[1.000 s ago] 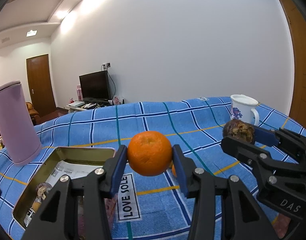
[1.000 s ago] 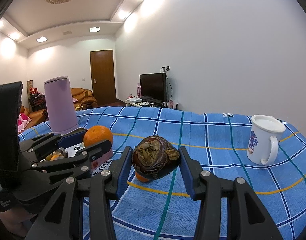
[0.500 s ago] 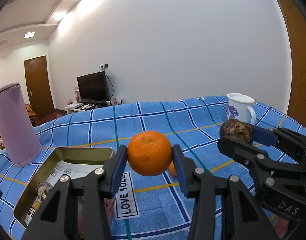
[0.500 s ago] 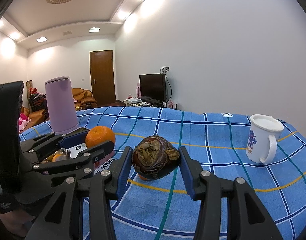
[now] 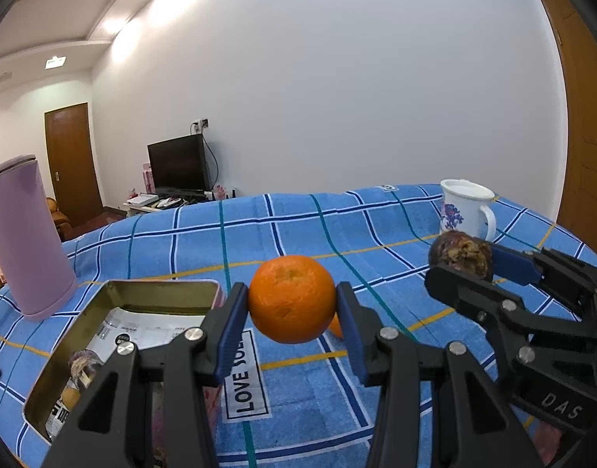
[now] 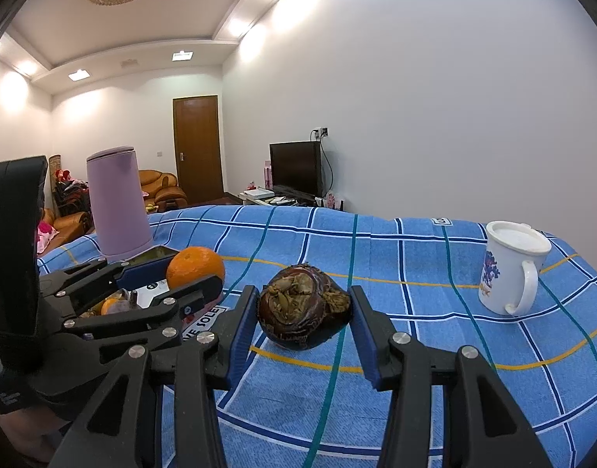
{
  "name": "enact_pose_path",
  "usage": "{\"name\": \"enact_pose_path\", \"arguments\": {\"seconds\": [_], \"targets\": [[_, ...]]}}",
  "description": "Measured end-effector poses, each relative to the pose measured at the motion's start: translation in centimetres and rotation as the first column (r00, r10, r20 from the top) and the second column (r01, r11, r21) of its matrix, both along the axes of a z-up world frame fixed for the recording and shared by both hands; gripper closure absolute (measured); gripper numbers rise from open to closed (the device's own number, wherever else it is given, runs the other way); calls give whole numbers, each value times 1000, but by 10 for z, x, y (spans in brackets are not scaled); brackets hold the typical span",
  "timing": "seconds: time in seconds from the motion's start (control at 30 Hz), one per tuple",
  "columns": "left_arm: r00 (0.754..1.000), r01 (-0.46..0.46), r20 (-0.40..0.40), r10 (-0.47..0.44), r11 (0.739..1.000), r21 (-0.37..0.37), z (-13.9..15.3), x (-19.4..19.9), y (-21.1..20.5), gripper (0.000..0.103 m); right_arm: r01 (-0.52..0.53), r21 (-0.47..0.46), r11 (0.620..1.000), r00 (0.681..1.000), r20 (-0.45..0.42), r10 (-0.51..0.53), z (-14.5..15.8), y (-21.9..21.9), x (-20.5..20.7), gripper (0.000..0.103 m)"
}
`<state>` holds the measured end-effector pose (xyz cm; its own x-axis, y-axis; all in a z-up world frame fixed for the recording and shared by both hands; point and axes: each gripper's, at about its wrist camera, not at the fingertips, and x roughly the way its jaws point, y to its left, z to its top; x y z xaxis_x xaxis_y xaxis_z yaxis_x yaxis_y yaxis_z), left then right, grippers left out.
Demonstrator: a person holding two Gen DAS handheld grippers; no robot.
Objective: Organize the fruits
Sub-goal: 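Lift the orange and brown taro and carry them toward the tin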
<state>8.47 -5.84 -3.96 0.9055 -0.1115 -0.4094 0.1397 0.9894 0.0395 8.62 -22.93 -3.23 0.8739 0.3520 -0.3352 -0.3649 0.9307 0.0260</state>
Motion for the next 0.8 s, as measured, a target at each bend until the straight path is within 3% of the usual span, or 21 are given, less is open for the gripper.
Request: {"name": "enact_pose_path", "arguments": {"seconds": [0.8], "targets": [[999,-31,-9,31,999,24,-1,-17,19,55,-46,25,999,999,-19,47,-1,19,-4,55]]}}
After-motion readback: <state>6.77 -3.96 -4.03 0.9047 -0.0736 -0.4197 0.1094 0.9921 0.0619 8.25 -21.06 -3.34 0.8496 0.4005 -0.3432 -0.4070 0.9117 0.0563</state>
